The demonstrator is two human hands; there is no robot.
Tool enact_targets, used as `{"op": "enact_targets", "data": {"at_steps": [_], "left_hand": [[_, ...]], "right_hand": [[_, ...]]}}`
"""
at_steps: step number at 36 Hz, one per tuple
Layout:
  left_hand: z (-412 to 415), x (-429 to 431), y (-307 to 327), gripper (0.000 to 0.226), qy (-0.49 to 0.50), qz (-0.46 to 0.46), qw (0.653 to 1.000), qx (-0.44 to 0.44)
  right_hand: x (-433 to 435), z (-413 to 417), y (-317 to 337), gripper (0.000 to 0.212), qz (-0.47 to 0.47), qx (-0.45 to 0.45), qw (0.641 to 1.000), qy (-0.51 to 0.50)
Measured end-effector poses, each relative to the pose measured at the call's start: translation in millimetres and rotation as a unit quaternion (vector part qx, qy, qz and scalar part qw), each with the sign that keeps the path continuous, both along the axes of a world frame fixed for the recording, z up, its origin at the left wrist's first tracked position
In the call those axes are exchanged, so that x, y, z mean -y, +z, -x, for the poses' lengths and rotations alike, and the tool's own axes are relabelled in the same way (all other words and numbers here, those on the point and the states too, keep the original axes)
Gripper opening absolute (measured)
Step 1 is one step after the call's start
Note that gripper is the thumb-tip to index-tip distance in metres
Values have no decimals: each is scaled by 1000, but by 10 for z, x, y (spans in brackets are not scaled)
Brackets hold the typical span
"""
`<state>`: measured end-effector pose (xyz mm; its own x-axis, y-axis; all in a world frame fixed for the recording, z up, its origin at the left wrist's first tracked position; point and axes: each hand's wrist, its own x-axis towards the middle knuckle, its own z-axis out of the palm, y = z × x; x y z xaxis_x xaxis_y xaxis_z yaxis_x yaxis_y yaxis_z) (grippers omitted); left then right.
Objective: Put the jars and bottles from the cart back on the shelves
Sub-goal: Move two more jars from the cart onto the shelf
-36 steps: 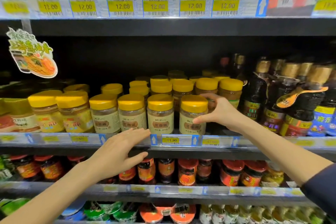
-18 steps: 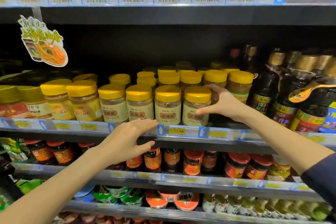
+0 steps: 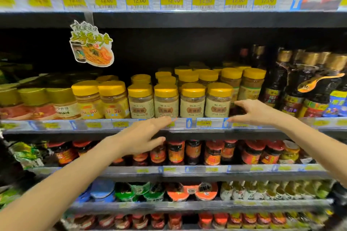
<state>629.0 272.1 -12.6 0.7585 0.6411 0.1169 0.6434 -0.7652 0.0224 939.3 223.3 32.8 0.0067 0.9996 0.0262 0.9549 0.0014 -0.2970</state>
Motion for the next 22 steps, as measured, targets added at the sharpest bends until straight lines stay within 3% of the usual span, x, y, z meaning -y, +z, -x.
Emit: {"op": "enact_targets", "data": {"at_steps": [4,7,15,22], "left_hand": [[447,59,-38,65,0,15,999,-38],[799,161,-58,66,22,29,998,-56],[2111,559,-226,60,149,89,981,-86],[3450,1185,-380,60,319,141,936,-47]], "right_hand": [[260,341,-160,61,-48,80,996,2],[360,721,-288,72,-24,133,990,41],[135,1989,-585,67,39,147,972,181],[-228,3405,-812,62,83,153,924,341]]}}
